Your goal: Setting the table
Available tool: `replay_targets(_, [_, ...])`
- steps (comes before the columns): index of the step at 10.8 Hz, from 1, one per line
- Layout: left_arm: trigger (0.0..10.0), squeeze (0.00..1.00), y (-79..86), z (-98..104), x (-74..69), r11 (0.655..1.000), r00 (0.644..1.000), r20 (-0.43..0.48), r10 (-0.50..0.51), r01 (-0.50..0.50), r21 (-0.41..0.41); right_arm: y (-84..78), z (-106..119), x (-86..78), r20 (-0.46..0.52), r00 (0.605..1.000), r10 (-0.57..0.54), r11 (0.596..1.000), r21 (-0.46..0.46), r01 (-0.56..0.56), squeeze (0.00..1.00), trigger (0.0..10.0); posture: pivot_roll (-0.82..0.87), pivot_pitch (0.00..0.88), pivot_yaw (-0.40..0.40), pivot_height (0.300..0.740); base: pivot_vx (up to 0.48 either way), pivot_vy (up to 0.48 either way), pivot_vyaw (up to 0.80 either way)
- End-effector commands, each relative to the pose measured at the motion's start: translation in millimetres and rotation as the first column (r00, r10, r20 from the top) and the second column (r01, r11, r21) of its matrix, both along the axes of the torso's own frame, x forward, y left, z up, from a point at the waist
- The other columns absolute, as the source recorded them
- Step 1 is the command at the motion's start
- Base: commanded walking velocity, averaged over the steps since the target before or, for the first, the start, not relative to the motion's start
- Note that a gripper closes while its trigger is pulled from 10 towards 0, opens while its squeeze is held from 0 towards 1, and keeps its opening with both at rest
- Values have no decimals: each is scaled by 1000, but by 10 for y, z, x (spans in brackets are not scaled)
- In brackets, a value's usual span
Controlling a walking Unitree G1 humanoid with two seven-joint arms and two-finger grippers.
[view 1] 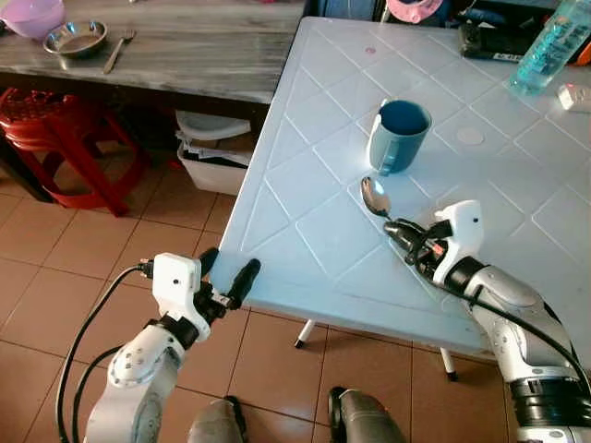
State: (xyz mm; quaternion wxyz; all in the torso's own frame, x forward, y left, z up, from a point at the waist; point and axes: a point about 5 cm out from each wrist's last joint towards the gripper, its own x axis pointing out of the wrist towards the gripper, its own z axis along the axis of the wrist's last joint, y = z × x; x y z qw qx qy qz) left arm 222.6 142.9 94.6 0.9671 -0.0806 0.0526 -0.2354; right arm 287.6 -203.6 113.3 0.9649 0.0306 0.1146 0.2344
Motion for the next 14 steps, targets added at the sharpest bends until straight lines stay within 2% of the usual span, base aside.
replay_targets(1, [10000,0,-125,-12,-62,997,997,-10,-81,80,-17,-65,-460,-160,-234,970,-63,998,-16,61,0,0,-29,218,54,740,0,0,0])
replay_targets(3, [10000,0,-125,-6,-48,996,996,-9,-84,84,-15,7,-502,-195,-261,963,-62,998,-5,63,0,0,-30,228,54,740,0,0,0])
replay_targets(6, [10000,0,-125,-6,-38,997,997,-6,-76,76,-11,103,-544,-162,-331,929,-164,986,-42,159,0,0,-30,225,51,740,0,0,0])
replay_targets(7, [10000,0,-130,-4,-35,997,998,-5,-70,70,-9,268,-463,-111,-320,931,-179,981,13,193,0,0,-29,224,49,740,0,0,0])
replay_targets(8, [10000,0,-132,-2,-34,998,998,-4,-69,69,-8,311,-432,-87,-308,930,-201,975,24,219,0,0,-31,224,47,740,0,0,0])
replay_targets(9, [10000,0,-138,-3,-28,998,998,-3,-67,67,-7,447,-345,-40,-300,921,-247,954,93,286,0,0,-35,224,46,740,0,0,0])
replay_targets(10, [10000,0,-145,-7,-18,998,998,-3,-67,67,-7,536,-315,-39,-305,919,-248,947,124,297,0,7412,-37,224,45,740,0,0,0])
replay_targets(11, [10000,0,-157,-14,-9,998,998,-4,-67,67,-8,617,-301,-62,-319,916,-243,941,153,302,0,10000,-39,223,44,740,0,0,0])
replay_targets(12, [10000,0,-169,-18,-9,998,998,-4,-68,68,-9,627,-306,-82,-301,920,-251,952,95,291,1000,10000,-41,220,42,740,0,0,0])
replay_targets(13, [10000,0,-172,-18,-9,998,998,-4,-68,68,-9,603,-286,-77,-263,930,-256,961,34,275,1000,10000,-44,218,41,740,0,0,0])
replay_targets(14, [10000,0,-181,-22,-9,998,998,-5,-70,70,-9,561,-265,-58,-241,936,-258,964,-4,265,941,10000,-45,217,41,740,0,0,0])
